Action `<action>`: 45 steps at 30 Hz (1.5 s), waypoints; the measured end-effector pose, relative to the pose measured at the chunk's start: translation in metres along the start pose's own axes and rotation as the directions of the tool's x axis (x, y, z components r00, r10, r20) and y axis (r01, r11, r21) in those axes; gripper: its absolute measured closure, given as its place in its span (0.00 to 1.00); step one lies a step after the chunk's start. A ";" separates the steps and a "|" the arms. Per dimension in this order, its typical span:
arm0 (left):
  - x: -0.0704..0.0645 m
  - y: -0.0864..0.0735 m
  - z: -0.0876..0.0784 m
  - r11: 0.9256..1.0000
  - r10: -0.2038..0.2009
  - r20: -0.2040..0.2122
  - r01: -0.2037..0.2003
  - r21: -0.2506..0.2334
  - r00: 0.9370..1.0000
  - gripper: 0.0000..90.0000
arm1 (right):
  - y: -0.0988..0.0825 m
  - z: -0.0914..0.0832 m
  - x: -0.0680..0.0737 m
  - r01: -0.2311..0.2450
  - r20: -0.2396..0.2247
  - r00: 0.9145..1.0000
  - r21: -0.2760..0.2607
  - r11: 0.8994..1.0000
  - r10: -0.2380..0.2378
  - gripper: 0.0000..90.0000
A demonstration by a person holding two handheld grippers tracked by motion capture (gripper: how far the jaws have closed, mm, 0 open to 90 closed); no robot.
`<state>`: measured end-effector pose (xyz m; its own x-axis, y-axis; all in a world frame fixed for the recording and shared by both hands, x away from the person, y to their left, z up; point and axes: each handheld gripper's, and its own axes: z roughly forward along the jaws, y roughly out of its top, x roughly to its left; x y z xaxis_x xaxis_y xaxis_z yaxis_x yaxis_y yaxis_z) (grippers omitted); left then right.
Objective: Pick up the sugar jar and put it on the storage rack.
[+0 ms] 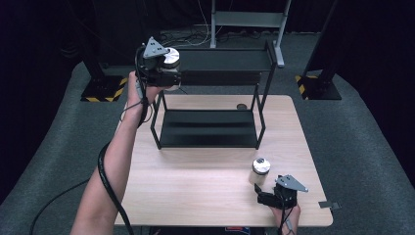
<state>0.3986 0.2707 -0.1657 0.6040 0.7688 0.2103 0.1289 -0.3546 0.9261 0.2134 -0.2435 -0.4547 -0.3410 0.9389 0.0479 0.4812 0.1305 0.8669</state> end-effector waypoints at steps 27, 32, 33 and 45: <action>0.011 0.034 0.015 1.000 0.001 0.007 -0.001 -0.005 1.000 0.34 | 0.001 0.001 -0.003 -0.004 -0.015 1.000 0.006 1.000 0.004 0.02; 0.023 0.032 0.020 0.999 -0.042 0.023 0.042 -0.009 0.999 0.34 | 0.001 0.001 -0.004 -0.007 -0.016 1.000 0.005 1.000 0.007 0.02; 0.025 0.032 0.021 0.999 -0.047 0.023 0.048 -0.009 0.999 0.34 | 0.001 0.001 -0.004 -0.006 -0.016 1.000 0.006 1.000 0.006 0.02; 0.041 0.031 0.034 0.997 -0.076 0.032 0.076 0.005 0.997 0.34 | 0.001 0.001 -0.003 -0.003 -0.015 1.000 0.006 1.000 0.003 0.02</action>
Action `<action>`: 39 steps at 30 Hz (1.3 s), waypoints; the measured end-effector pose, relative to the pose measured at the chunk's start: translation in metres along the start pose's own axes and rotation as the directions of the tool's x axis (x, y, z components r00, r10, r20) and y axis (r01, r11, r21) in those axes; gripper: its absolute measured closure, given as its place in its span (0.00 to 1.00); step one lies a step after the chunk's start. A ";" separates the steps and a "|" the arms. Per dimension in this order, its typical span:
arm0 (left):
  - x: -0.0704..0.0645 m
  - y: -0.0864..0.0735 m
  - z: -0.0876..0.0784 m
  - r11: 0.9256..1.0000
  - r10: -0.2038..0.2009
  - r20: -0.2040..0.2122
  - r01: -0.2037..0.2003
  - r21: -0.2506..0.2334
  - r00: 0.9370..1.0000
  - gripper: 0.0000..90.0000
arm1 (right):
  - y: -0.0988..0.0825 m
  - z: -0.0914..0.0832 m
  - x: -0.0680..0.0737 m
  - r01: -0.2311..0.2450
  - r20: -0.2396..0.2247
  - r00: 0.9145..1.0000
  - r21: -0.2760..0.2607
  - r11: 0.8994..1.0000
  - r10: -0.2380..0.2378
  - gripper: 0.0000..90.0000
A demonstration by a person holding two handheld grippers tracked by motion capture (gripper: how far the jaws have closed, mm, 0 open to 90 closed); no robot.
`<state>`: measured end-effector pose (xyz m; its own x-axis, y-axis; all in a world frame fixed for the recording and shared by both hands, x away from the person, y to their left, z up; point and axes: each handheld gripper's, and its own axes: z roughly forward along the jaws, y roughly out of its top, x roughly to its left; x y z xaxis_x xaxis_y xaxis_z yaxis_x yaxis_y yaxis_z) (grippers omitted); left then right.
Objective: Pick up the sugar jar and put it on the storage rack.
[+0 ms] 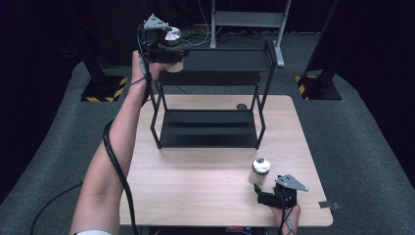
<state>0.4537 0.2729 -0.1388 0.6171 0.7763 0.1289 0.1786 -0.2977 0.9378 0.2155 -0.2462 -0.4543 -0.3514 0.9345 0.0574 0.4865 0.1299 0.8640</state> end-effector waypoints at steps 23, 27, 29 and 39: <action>0.021 0.000 0.017 0.999 -0.040 0.003 0.040 0.011 0.999 0.34 | -0.002 -0.001 0.001 0.006 0.005 1.000 -0.009 1.000 -0.006 0.02; 0.024 0.000 0.017 0.999 -0.046 -0.007 0.046 0.009 0.999 0.34 | -0.002 -0.001 0.002 0.006 0.006 1.000 -0.011 1.000 -0.006 0.02; 0.024 0.000 0.018 0.999 -0.047 -0.012 0.047 0.011 0.999 0.34 | -0.002 -0.001 0.002 0.006 0.007 1.000 -0.011 1.000 -0.006 0.02; 0.029 -0.004 0.026 0.997 -0.068 -0.029 0.069 0.035 0.997 0.34 | -0.002 -0.001 0.001 0.007 0.005 1.000 -0.012 1.000 -0.007 0.02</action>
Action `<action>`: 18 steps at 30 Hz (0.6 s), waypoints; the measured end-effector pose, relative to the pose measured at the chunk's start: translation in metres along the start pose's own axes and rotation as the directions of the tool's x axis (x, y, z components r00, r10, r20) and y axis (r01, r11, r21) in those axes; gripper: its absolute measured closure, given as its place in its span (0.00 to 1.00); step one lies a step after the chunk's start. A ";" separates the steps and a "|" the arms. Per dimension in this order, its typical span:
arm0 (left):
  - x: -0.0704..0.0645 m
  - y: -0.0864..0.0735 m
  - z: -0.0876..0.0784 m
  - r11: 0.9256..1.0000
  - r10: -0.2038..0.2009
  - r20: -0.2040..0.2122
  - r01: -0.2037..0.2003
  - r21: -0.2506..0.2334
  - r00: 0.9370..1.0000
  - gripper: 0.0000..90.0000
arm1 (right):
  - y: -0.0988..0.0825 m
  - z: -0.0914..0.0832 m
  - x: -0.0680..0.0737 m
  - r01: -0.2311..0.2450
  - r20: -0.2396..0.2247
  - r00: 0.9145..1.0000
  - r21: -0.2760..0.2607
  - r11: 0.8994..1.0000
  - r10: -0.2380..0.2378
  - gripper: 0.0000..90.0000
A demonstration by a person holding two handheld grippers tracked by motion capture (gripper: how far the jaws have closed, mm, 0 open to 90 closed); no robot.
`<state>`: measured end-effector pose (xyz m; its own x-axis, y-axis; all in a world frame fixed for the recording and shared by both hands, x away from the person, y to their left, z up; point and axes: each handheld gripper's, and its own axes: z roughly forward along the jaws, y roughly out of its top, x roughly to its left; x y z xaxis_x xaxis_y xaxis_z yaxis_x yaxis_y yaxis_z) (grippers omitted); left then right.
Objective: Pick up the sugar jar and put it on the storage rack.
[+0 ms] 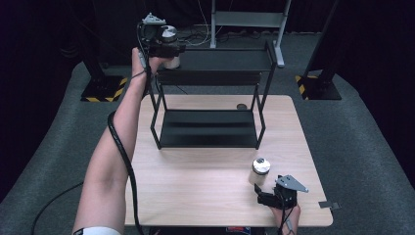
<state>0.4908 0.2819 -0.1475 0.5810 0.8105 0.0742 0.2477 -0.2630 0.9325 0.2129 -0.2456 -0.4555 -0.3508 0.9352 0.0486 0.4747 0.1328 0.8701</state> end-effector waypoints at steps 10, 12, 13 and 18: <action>0.000 0.000 0.004 1.000 -0.004 -0.008 0.004 0.007 1.000 0.34 | -0.001 0.000 0.000 -0.001 0.000 1.000 -0.004 1.000 0.001 0.02; 0.000 0.000 0.004 1.000 -0.007 -0.010 0.007 0.008 1.000 0.34 | -0.001 0.000 0.000 -0.001 -0.001 1.000 -0.004 1.000 0.001 0.02; 0.000 0.000 0.005 1.000 -0.007 -0.012 0.007 0.009 1.000 0.34 | -0.001 0.000 0.000 0.000 -0.001 1.000 -0.005 1.000 0.000 0.02; 0.001 -0.002 0.007 1.000 -0.010 -0.017 0.010 0.018 1.000 0.34 | -0.001 0.000 0.000 0.000 -0.001 1.000 -0.005 1.000 0.000 0.02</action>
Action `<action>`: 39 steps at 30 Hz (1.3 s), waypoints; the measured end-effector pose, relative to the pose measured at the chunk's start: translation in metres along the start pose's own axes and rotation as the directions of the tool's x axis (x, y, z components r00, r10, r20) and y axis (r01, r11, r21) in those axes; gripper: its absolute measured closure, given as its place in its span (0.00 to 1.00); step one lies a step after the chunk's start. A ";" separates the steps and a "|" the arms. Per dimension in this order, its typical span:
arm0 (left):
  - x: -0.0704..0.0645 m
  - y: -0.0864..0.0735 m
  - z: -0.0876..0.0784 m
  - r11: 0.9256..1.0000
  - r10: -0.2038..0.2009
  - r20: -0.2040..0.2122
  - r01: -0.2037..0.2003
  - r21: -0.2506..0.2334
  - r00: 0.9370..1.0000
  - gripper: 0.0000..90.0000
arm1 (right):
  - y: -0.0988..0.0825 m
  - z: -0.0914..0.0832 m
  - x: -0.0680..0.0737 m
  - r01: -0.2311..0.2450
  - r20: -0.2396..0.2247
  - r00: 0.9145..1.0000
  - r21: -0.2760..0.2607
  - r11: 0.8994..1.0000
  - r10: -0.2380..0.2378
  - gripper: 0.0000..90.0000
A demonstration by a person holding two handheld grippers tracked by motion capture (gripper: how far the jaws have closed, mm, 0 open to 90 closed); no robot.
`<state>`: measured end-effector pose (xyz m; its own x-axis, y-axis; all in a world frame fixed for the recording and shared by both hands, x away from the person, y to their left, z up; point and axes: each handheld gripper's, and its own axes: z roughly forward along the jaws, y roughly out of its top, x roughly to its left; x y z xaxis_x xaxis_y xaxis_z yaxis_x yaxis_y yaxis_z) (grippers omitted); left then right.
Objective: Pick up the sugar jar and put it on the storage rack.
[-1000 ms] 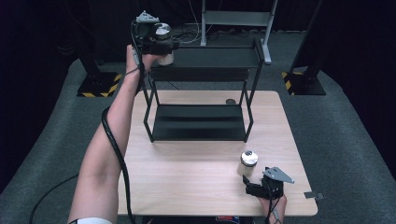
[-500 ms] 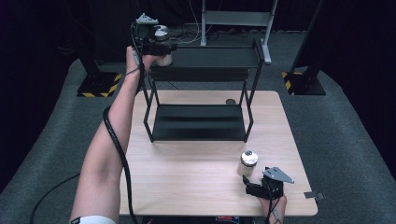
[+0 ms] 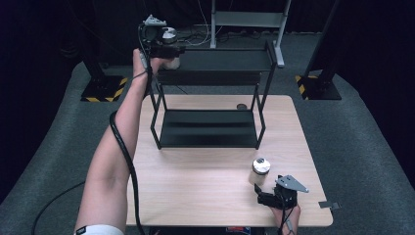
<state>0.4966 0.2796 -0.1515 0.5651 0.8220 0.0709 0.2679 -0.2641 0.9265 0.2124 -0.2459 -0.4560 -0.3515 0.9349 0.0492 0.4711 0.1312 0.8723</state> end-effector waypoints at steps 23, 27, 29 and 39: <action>0.009 -0.002 0.002 0.999 -0.050 0.021 0.050 0.001 0.999 0.33 | 0.000 0.000 0.000 -0.001 -0.001 1.000 0.001 1.000 0.001 0.02; 0.009 -0.002 0.002 0.999 -0.050 0.022 0.050 0.000 0.999 0.33 | 0.000 0.000 0.000 0.000 -0.001 1.000 0.001 1.000 0.000 0.02; 0.009 -0.002 0.002 0.999 -0.050 0.022 0.050 0.001 0.999 0.33 | 0.000 0.000 0.000 -0.002 -0.001 1.000 0.001 1.000 0.002 0.02; 0.008 0.008 -0.002 0.998 -0.040 0.012 0.040 0.046 0.999 0.22 | 0.000 0.000 0.000 0.001 0.000 1.000 0.002 1.000 -0.001 0.02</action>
<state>0.5019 0.2847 -0.1425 0.5632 0.8258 0.0291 0.3261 -0.2544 0.9105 0.2126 -0.2458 -0.4558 -0.3515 0.9349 0.0484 0.4721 0.1323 0.8716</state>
